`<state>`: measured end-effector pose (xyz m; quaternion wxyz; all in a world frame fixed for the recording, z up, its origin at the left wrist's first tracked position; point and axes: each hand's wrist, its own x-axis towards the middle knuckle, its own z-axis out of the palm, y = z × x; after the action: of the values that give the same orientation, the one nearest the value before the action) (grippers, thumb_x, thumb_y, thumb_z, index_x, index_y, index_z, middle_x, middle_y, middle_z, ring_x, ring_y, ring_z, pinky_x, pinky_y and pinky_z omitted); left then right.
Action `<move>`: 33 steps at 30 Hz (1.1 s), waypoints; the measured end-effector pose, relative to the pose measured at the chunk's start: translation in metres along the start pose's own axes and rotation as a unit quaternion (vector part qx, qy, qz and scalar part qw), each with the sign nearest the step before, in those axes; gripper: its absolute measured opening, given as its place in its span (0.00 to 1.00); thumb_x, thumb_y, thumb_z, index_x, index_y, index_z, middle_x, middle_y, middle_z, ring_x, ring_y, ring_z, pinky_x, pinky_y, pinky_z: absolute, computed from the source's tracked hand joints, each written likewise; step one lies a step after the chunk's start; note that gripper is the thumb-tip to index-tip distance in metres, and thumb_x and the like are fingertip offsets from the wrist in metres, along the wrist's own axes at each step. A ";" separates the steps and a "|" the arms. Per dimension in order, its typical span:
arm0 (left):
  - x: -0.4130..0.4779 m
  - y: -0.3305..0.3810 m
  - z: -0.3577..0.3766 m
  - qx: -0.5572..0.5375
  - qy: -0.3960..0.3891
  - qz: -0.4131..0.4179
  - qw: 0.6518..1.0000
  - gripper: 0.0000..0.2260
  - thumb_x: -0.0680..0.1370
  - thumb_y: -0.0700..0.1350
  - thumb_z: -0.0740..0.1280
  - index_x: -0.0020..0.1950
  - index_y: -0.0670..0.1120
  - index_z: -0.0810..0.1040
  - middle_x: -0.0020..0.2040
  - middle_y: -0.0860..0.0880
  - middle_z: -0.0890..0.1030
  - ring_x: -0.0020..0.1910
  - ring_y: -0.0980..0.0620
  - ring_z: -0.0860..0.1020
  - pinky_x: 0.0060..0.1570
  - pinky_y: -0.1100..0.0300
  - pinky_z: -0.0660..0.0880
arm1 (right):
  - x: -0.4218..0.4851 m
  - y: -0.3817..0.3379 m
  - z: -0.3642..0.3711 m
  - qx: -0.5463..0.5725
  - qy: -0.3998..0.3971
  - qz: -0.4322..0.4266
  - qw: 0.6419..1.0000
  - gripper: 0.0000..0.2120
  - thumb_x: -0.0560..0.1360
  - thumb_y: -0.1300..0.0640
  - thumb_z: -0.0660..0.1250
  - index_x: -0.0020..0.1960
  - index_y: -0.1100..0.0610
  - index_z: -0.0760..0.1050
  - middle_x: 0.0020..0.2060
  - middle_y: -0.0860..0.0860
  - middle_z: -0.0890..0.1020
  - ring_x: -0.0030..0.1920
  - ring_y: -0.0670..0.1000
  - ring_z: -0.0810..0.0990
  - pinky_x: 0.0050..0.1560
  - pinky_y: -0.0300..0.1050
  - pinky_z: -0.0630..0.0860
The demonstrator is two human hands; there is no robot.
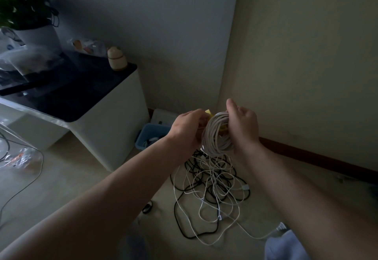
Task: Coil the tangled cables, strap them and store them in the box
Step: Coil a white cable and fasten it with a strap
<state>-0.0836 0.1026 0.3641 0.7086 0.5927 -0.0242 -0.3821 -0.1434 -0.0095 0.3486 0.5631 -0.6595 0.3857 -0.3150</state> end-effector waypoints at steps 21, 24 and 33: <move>-0.003 -0.011 0.003 0.070 0.007 0.069 0.995 0.06 0.76 0.45 0.69 0.47 0.44 0.84 0.38 0.47 0.82 0.40 0.48 0.80 0.46 0.51 0.79 | 0.005 0.006 -0.001 -0.140 0.079 -0.082 0.984 0.25 0.80 0.45 0.62 0.29 0.57 0.67 0.24 0.48 0.74 0.27 0.46 0.72 0.26 0.42 0.62; -0.006 -0.011 0.007 0.082 -0.024 0.097 0.992 0.08 0.68 0.48 0.72 0.41 0.44 0.83 0.36 0.44 0.79 0.38 0.45 0.77 0.43 0.50 0.75 | 0.006 0.006 -0.002 -0.143 0.092 -0.092 0.981 0.25 0.80 0.46 0.62 0.28 0.58 0.66 0.22 0.48 0.72 0.26 0.45 0.71 0.24 0.36 0.60; -0.005 -0.012 0.005 0.056 -0.109 0.083 0.989 0.21 0.67 0.33 0.76 0.56 0.39 0.74 0.48 0.40 0.82 0.47 0.41 0.80 0.58 0.39 0.77 | 0.008 0.001 -0.001 -0.150 0.094 -0.060 0.982 0.25 0.81 0.44 0.61 0.30 0.56 0.66 0.31 0.53 0.75 0.37 0.59 0.74 0.37 0.46 0.62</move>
<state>-0.0961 0.1017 0.3572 0.6971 0.5820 -0.1715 -0.3820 -0.1407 -0.0171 0.3473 0.3993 -0.7259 0.4390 -0.3477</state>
